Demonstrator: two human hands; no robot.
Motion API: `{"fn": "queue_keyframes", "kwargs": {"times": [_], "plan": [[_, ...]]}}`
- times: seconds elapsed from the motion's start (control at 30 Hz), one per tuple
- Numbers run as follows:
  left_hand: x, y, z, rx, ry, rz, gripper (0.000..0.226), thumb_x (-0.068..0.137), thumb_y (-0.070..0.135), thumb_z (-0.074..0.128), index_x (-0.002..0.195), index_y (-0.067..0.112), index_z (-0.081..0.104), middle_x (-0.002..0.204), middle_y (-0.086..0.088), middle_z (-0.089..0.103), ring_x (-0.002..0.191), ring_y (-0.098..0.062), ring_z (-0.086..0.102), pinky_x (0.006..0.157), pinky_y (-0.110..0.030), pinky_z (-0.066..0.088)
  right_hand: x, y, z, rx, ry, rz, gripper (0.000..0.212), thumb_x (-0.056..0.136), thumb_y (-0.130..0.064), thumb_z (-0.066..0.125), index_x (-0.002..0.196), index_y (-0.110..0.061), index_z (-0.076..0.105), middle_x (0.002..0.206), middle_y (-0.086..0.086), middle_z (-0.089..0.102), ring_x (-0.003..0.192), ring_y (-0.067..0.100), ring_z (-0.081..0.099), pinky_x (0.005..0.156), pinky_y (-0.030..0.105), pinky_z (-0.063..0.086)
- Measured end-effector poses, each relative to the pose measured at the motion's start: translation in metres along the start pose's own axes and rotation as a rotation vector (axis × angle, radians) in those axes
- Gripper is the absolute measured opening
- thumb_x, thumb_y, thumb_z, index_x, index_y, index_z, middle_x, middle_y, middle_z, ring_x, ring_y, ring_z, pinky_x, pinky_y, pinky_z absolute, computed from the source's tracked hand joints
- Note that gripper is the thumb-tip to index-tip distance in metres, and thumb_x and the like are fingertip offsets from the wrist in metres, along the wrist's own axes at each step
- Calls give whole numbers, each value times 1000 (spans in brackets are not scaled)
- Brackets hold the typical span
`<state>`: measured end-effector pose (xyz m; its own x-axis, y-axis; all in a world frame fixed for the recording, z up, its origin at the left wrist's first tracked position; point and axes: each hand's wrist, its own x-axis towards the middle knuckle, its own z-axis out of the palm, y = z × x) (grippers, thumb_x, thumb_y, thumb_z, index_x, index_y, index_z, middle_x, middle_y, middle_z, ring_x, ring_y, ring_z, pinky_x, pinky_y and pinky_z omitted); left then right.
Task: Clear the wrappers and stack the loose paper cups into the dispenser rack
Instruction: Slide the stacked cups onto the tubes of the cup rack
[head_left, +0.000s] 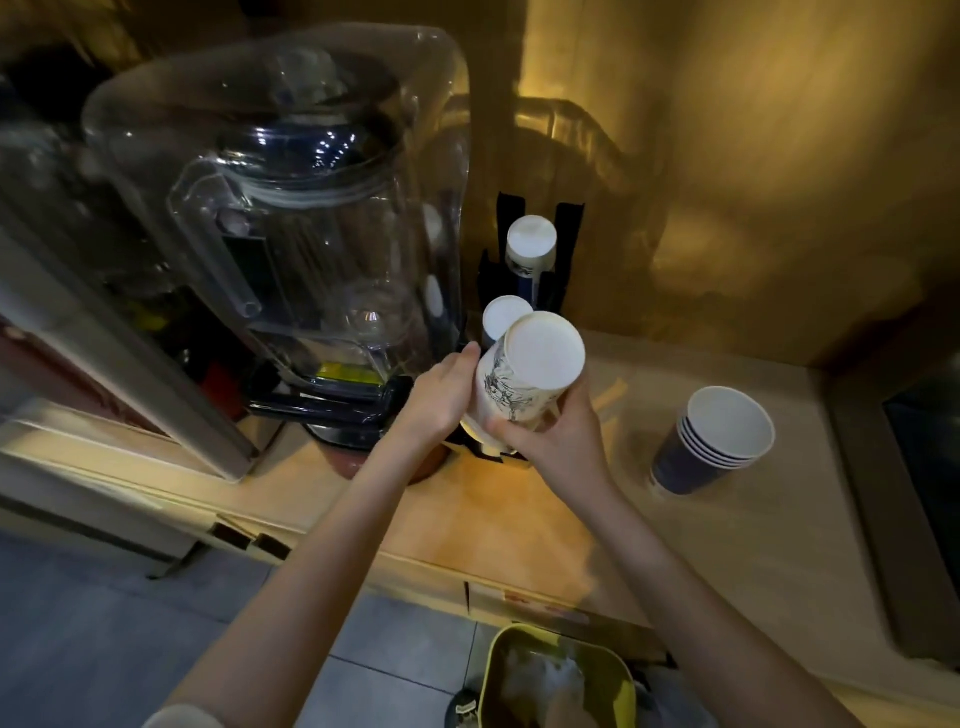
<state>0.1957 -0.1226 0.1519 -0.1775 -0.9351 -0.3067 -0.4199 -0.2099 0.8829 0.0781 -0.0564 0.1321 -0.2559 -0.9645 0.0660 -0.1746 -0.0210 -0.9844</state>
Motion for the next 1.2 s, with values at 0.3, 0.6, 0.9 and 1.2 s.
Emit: {"fn": "queue_keyframes", "kwargs": {"times": [0.3,0.6,0.9,1.2], "plan": [[14,-6,4,-125,-36,-33,33,95,39,32,75,37,57,121,-8,61,115,-26,54,105,-51,39,3,6,12,-289,101,-59,81,58,-38,79,129,-23,41,128,-1,49,121,16,41,98,34,41],[23,-12,12,-149,-77,-99,33,93,47,33,100,32,62,124,-5,57,115,-21,52,106,-42,39,9,16,3,-408,41,-11,77,64,-38,80,127,-19,40,122,-2,49,112,15,51,82,26,45],[24,-23,18,-121,-132,-164,57,91,54,30,113,13,63,117,-9,64,109,-22,57,96,-33,41,14,46,6,-459,-75,56,70,69,-36,77,128,-21,41,126,-1,55,114,17,52,80,28,46],[1,-22,19,374,17,269,44,89,9,50,133,8,46,142,-14,45,132,-25,41,104,-26,31,25,65,12,-361,-252,176,65,72,-61,50,129,-30,47,124,-1,58,111,17,55,88,38,50]]}}
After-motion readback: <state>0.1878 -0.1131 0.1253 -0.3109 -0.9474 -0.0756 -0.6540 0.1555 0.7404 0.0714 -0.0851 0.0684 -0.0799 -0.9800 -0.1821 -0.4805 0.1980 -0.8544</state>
